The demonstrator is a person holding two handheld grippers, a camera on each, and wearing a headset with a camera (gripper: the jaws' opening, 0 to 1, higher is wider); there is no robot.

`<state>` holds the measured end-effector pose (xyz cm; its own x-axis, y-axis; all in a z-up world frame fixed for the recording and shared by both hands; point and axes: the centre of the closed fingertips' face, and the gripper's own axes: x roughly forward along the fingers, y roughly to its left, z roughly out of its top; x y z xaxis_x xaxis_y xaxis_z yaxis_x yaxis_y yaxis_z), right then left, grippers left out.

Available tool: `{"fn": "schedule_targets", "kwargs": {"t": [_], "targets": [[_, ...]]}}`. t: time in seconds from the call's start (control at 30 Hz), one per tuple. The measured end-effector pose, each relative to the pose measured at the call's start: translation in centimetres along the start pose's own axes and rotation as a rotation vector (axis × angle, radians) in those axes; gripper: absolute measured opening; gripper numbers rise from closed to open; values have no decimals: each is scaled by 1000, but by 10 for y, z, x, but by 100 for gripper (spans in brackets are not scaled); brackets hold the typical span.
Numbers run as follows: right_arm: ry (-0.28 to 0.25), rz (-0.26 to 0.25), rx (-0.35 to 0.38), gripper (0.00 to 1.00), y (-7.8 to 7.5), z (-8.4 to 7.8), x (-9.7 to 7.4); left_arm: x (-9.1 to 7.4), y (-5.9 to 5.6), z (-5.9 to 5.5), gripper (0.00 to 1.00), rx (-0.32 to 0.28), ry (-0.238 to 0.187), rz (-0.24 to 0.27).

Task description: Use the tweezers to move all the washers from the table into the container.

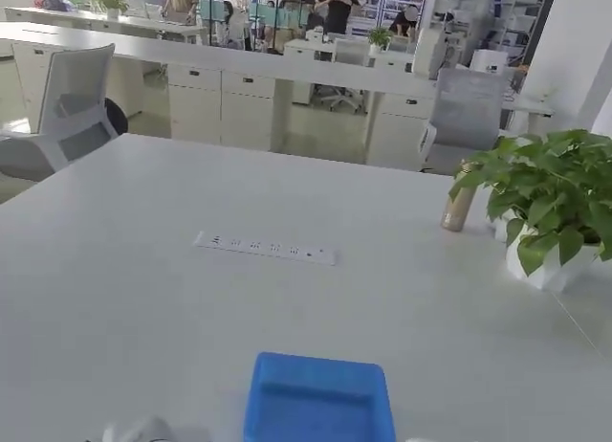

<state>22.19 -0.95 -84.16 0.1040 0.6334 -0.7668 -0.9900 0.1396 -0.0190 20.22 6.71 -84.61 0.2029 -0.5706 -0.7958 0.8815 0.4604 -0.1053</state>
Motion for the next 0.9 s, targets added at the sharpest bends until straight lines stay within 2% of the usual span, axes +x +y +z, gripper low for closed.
{"fn": "schedule_targets", "kwargs": {"t": [0.1, 0.2, 0.23, 0.3, 0.37, 0.4, 0.43, 0.5, 0.57, 0.73, 0.9], "targets": [[5, 25, 4, 21, 3, 0, 6, 4, -3, 0, 11, 3, 5, -15], [14, 37, 3, 20, 6, -3, 11, 7, -4, -3, 8, 26, 33, -20], [21, 43, 2, 19, 7, -4, 14, 9, -4, -6, 8, 31, 59, -14], [30, 50, -5, 19, 9, -6, 16, 10, -3, -13, 5, 122, 127, 1], [37, 55, -6, 19, 11, -7, 16, 12, -3, -14, 2, 148, 150, 12], [37, 55, -3, 19, 10, -7, 17, 13, -3, -9, 1, 156, 124, 11], [35, 56, -2, 19, 10, -8, 17, 12, -4, -9, 0, 137, 124, 5], [34, 60, 0, 18, 11, -8, 20, 14, -7, -5, 0, 107, 95, -15], [40, 61, -9, 18, 11, -9, 19, 16, -7, -4, 0, 106, 93, -16], [40, 60, -22, 17, 12, -10, 19, 14, -9, -4, 0, 183, 108, -12], [36, 52, -39, 17, 14, -11, 18, 1, -11, 8, 0, 241, 91, 2]]}}
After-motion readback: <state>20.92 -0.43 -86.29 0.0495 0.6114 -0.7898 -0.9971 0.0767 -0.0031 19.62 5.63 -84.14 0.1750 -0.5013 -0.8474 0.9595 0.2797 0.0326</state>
